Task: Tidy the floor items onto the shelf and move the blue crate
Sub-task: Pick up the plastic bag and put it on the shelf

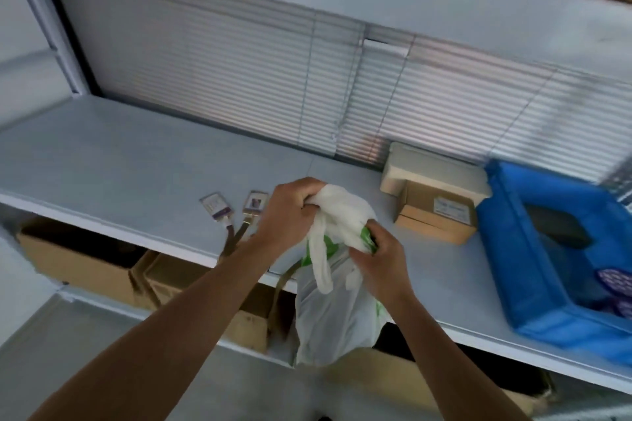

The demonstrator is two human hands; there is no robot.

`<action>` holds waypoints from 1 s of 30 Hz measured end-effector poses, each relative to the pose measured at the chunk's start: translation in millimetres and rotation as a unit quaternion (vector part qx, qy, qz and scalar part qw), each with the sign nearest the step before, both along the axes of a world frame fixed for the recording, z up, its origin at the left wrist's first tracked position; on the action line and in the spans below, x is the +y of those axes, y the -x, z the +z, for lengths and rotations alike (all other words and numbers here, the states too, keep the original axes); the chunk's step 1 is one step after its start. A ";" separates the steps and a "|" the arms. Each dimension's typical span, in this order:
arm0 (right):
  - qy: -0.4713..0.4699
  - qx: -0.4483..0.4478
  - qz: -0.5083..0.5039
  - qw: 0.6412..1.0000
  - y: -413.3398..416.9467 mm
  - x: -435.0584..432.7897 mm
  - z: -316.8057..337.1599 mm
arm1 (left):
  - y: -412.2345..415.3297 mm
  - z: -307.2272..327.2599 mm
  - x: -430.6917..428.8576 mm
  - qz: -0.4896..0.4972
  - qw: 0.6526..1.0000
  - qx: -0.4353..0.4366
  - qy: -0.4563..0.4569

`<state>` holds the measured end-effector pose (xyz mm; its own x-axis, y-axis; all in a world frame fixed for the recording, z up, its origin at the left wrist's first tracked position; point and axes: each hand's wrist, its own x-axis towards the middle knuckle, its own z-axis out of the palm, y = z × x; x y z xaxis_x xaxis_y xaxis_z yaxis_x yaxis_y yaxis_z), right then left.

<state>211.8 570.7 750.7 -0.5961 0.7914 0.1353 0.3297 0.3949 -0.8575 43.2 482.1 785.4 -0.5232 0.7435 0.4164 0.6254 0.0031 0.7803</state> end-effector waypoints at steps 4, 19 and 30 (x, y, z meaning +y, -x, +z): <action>-0.001 0.002 0.000 1.000 11.6 72.2 9.3 | 3.1 10.5 69.3 0.036 0.997 -0.072 -0.013; -0.040 0.010 -0.104 0.994 156.2 206.9 1.0 | 120.5 10.0 214.3 0.007 0.998 0.040 0.051; -0.027 -0.200 0.019 0.979 143.6 215.4 -73.9 | 144.4 -135.3 192.5 0.015 0.967 0.089 0.237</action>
<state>68.3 786.1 676.8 -0.6393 0.7654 -0.0745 0.6187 0.4544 -0.6408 -101.3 674.6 650.0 -0.4986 0.8588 0.1177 0.7436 0.3540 0.5672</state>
